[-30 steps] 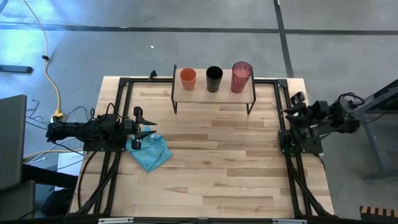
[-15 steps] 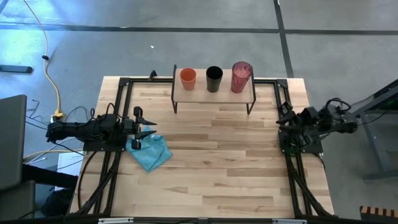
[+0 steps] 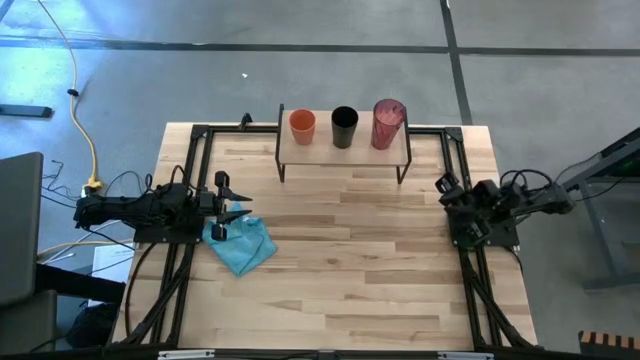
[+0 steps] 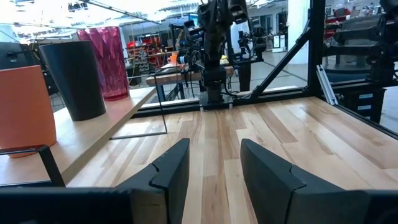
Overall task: Stack small to large cups/mugs on shelf
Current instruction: Return to Home Position
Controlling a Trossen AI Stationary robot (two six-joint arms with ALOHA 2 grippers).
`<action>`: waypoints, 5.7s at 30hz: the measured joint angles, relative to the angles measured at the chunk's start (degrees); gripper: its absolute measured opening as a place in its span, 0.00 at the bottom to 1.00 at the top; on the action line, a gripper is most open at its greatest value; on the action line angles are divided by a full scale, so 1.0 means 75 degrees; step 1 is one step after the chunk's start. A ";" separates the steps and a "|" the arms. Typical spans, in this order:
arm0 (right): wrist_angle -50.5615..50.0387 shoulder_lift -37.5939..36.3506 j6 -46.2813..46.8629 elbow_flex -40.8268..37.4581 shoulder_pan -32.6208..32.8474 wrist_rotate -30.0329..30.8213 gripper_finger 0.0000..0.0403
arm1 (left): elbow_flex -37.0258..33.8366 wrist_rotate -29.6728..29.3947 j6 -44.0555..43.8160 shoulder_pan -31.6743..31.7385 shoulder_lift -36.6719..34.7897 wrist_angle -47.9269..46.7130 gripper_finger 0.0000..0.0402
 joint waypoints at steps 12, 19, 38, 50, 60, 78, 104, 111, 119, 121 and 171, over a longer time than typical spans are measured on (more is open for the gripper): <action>0.0060 0.0076 -0.0968 0.0047 -0.0003 0.1304 0.23 | 0.0000 0.0002 -0.0001 0.0000 0.0000 0.0002 0.33; -0.0340 0.0175 -0.1029 0.0047 -0.0449 0.1931 0.23 | 0.0000 0.0001 -0.0001 0.0000 0.0000 0.0002 0.33; -0.1282 0.0166 0.1402 0.0055 -0.2120 -0.1468 0.23 | 0.0000 0.0000 -0.0002 0.0000 0.0000 0.0000 0.33; -0.1526 0.0163 0.1683 0.0055 -0.2119 -0.1738 0.23 | 0.0000 0.0002 -0.0003 0.0000 0.0000 0.0002 0.33; -0.1427 0.0163 0.1894 0.0058 -0.2052 -0.1724 0.22 | 0.0000 0.0002 -0.0003 0.0000 0.0000 0.0002 0.33; -0.3568 0.0164 0.1797 0.0061 -0.2040 -0.1202 0.17 | 0.0000 0.0002 -0.0003 0.0000 0.0000 0.0002 0.33; -0.5167 0.0216 -0.0398 0.0061 -0.2055 -0.0217 0.17 | 0.0000 -0.0001 -0.0003 0.0000 -0.0003 0.0001 0.33; -0.5170 0.0216 -0.0354 0.0061 -0.2055 -0.0222 0.17 | 0.0000 0.0000 -0.0003 0.0000 -0.0001 0.0000 0.33; -0.5175 0.0216 -0.1178 0.0061 -0.2055 -0.0219 0.17 | 0.0001 0.0001 -0.0001 0.0000 -0.0003 0.0001 0.33; -0.5201 0.0216 -0.1567 0.0061 -0.2055 -0.0083 0.17 | 0.0000 0.0000 -0.0002 0.0000 -0.0002 0.0001 0.33; -0.5156 0.0224 -0.1611 0.0061 -0.2052 -0.0407 0.17 | 0.0000 0.0002 -0.0003 0.0000 0.0000 0.0002 0.33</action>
